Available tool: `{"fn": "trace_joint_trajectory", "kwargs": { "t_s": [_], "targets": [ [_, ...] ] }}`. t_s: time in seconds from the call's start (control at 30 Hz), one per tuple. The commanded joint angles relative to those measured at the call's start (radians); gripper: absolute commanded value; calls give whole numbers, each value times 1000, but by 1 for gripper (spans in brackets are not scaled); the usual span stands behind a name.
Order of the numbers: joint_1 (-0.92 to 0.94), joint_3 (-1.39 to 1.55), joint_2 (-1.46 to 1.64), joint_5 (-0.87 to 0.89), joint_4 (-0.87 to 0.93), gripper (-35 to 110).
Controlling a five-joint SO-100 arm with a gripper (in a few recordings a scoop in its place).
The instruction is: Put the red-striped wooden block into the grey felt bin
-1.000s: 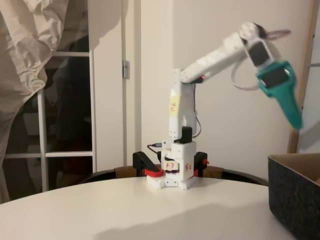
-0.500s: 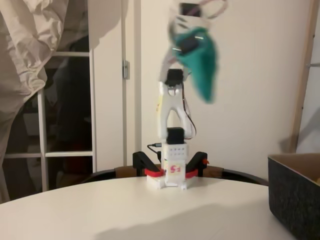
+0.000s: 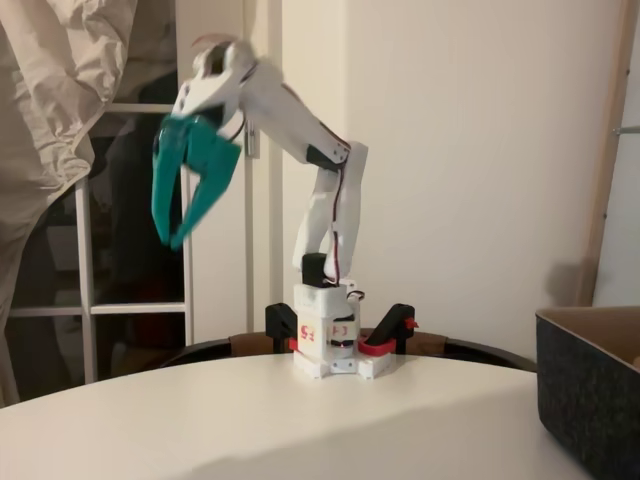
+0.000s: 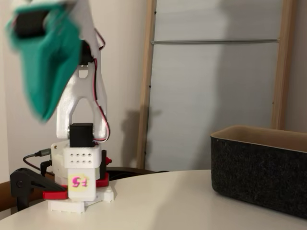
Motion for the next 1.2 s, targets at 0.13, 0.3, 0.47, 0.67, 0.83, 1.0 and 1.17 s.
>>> {"fn": "trace_joint_trajectory", "kwargs": {
  "t_s": [0.13,0.3,0.47,0.67,0.83,1.0,1.17],
  "targets": [
    [144,370,144,112,-94,0],
    [160,630,319,129,-252,0],
    [176,864,558,152,-399,0],
    [209,1074,850,201,-495,0],
    [218,1226,1085,221,-525,0],
    [225,1356,1290,227,-525,0],
    [225,1476,1420,218,-525,0]
  ]
}}
